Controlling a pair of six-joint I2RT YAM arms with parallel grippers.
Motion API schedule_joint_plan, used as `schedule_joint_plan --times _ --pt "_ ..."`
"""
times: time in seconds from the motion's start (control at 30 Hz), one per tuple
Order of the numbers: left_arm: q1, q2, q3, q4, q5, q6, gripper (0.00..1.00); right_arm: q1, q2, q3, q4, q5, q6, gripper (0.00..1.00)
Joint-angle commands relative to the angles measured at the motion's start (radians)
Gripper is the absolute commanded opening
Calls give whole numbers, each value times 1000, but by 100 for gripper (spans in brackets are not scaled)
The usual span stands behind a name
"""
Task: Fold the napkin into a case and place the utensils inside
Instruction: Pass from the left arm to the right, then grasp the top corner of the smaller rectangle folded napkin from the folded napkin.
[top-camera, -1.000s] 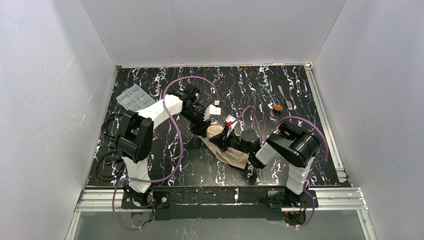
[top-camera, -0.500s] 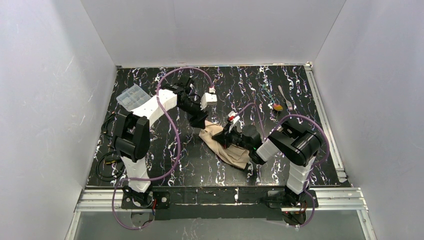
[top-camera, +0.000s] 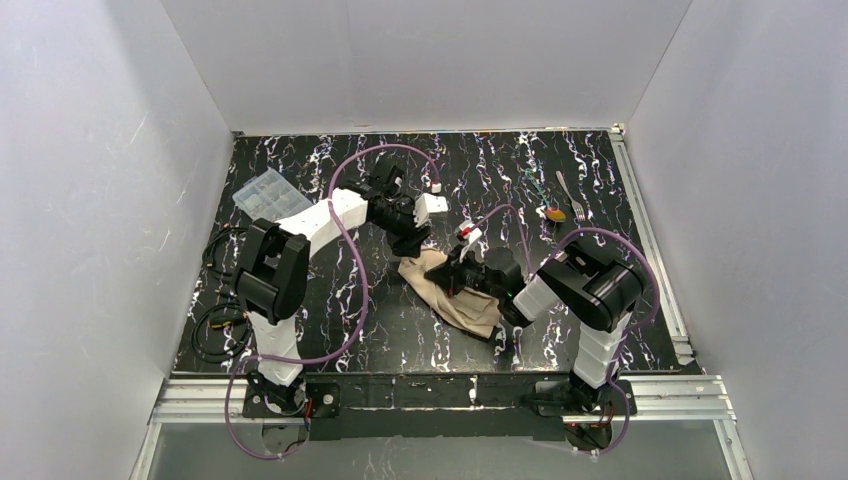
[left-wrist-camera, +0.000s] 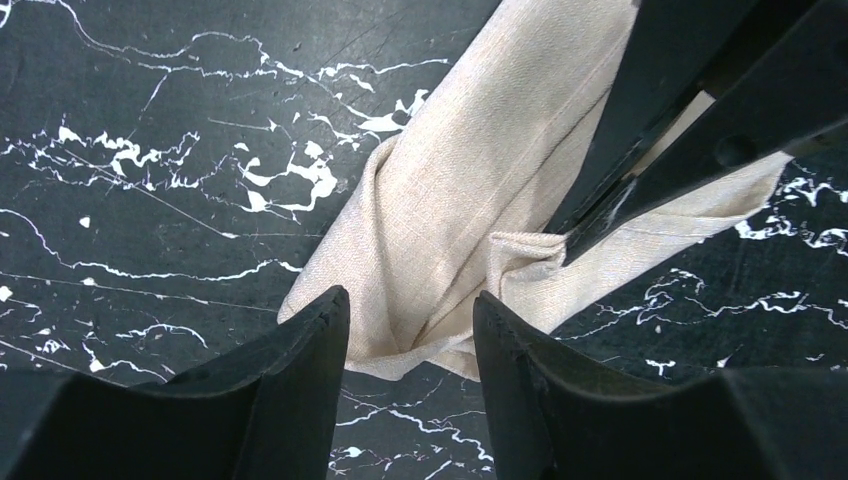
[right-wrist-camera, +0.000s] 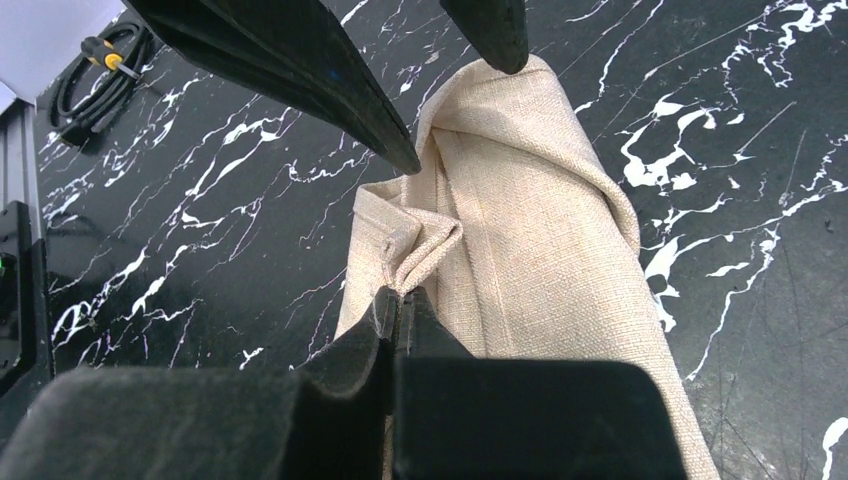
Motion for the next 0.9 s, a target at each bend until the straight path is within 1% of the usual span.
schedule_joint_plan --times 0.0,0.17,0.27,0.47,0.57,0.73,0.87 --pt "0 5 -22 26 -23 -7 46 -10 2 26 32 -23 49 1" --pt "-15 6 -53 50 -66 45 44 -16 26 29 60 -52 78 1" --pt "-27 -1 -74 99 -104 63 43 -19 36 36 60 -65 88 1" --pt "-50 3 -78 140 -123 63 43 -28 53 30 94 -72 126 1" --pt "-59 8 -77 162 -146 61 44 -35 70 27 125 -89 153 1" --pt "-64 21 -78 144 -156 75 48 -48 87 20 162 -101 181 1" --pt "-65 32 -84 144 -164 75 48 -65 97 16 193 -112 208 1"
